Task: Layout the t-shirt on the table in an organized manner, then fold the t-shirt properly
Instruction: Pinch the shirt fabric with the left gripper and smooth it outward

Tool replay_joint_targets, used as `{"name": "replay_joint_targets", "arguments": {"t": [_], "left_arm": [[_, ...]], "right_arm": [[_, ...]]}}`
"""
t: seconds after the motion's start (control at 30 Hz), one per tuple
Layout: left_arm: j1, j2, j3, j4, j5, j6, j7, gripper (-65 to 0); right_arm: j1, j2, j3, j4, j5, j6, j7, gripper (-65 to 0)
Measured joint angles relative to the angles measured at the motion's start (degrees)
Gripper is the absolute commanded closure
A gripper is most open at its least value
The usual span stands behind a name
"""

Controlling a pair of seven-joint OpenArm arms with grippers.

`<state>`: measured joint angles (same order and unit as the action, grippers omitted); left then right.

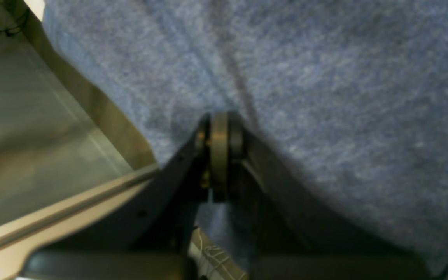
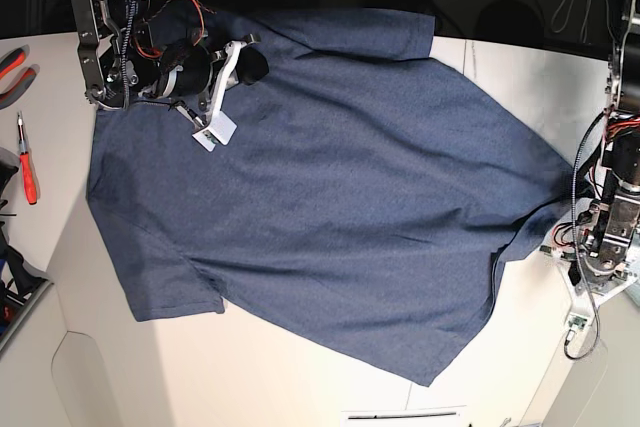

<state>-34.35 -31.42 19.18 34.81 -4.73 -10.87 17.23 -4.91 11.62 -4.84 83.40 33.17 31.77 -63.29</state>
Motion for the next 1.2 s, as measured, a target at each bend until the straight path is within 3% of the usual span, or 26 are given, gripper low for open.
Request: {"name": "replay_joint_targets", "arguments": {"t": [0.07, 0.1, 0.13, 0.2, 0.37, 0.57, 0.7, 0.83, 0.9, 1.07, 1.1, 1.2], "left_arm": [[0.1, -0.7, 0.0, 0.0, -7.7, -13.9, 2.7, 0.0], [0.3, -0.6, 0.0, 0.0, -10.7, -19.3, 3.6, 0.0], [0.4, -0.4, 0.1, 0.0, -13.4, -23.6, 3.8, 0.0], [0.4, 0.0, 0.1, 0.1, -19.2, -28.8, 3.8, 0.0], [0.3, -0.1, -3.9, 0.1, -29.7, -28.6, 6.1, 0.0], [3.0, 0.2, -4.7, 0.2, -32.8, -28.7, 14.0, 0.0], [7.1, 0.0, -4.7, 0.4, -39.0, -28.6, 14.5, 0.0], [9.7, 0.2, -4.7, 3.0, -39.1, -28.6, 14.5, 0.0], [10.1, 0.3, -4.7, 4.4, -36.1, -28.6, 13.1, 0.0], [10.7, 0.3, -4.7, 4.7, -21.2, -28.6, 3.7, 0.0], [10.8, 0.3, -4.7, 4.7, -19.1, -27.1, 2.3, 0.0], [10.5, 0.5, -4.6, 4.7, -10.5, -13.8, -0.9, 0.0]], "right_arm": [[0.0, 0.0, 0.0, 0.0, 0.0, 0.0, 0.0, 0.0], [0.0, 0.0, 0.0, 0.0, 0.0, 0.0, 0.0, 0.0], [0.0, 0.0, 0.0, 0.0, -0.1, 0.0, 0.0, 0.0], [0.0, 0.0, 0.0, 0.0, -0.1, 0.0, 0.0, 0.0], [0.0, 0.0, 0.0, 0.0, -0.2, 0.0, 0.0, 0.0], [0.0, 0.0, 0.0, 0.0, -0.1, 0.0, 0.0, 0.0], [0.0, 0.0, 0.0, 0.0, -0.2, 0.0, 0.0, 0.0], [0.0, 0.0, 0.0, 0.0, -0.2, 0.0, 0.0, 0.0], [0.0, 0.0, 0.0, 0.0, -0.2, 0.0, 0.0, 0.0], [0.0, 0.0, 0.0, 0.0, -0.2, 0.0, 0.0, 0.0], [0.0, 0.0, 0.0, 0.0, -0.2, 0.0, 0.0, 0.0], [0.0, 0.1, 0.0, 0.0, -0.2, 0.0, 0.0, 0.0]]}}
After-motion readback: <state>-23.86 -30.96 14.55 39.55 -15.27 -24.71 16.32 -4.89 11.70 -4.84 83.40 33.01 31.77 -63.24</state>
